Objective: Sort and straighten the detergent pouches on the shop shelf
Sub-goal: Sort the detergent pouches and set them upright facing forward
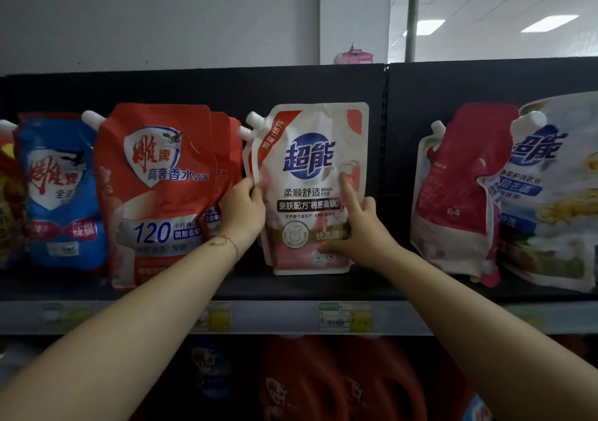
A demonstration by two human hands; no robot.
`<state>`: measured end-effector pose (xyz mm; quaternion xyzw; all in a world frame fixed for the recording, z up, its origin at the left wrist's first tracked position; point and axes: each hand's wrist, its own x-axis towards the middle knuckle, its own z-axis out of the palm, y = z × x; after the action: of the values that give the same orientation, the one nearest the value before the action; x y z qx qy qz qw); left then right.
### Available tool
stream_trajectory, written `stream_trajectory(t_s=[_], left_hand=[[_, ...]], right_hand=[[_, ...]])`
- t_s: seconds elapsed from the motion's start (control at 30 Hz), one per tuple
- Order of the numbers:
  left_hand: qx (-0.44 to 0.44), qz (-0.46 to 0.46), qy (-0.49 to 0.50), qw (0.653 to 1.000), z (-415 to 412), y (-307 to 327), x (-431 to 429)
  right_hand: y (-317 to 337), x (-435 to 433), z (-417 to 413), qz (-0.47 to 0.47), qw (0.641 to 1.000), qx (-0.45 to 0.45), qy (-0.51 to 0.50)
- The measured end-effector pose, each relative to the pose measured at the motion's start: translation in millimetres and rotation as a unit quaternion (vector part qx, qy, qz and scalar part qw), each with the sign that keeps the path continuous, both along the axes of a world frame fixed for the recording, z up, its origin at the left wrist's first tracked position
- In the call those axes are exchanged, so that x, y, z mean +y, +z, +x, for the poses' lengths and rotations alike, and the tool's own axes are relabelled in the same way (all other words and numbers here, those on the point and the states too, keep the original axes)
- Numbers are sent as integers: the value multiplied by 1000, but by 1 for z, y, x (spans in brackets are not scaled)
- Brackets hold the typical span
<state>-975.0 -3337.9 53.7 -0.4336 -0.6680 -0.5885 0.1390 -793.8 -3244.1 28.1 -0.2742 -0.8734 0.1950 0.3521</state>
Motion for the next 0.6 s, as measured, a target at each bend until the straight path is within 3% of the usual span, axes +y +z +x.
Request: stream_trajectory(t_s=[0.1,0.2,0.33,0.4,0.5,0.6], left_hand=[[35,12,10,999,6,-5,-6],[193,47,47,979,11,-15,-11],[372,-72,50,924,16,-30,-11],[407,-125,49,904,21,-36,-9],[401,-127,45,906,30,-40,-9],[423,-117,59,897,41,-34,-10]], right_hand=[[-2,-2,-5,10,1000,-1,-13],[-4,-5,-10,12,1000,5,-8],[-8,-9,-18,31,999,8,-8],[-9,-9,-18,41,999,-3,-4],[-5,-8,-5,52,998,-44,10],[7,-7,18,153,982,-102,-39]])
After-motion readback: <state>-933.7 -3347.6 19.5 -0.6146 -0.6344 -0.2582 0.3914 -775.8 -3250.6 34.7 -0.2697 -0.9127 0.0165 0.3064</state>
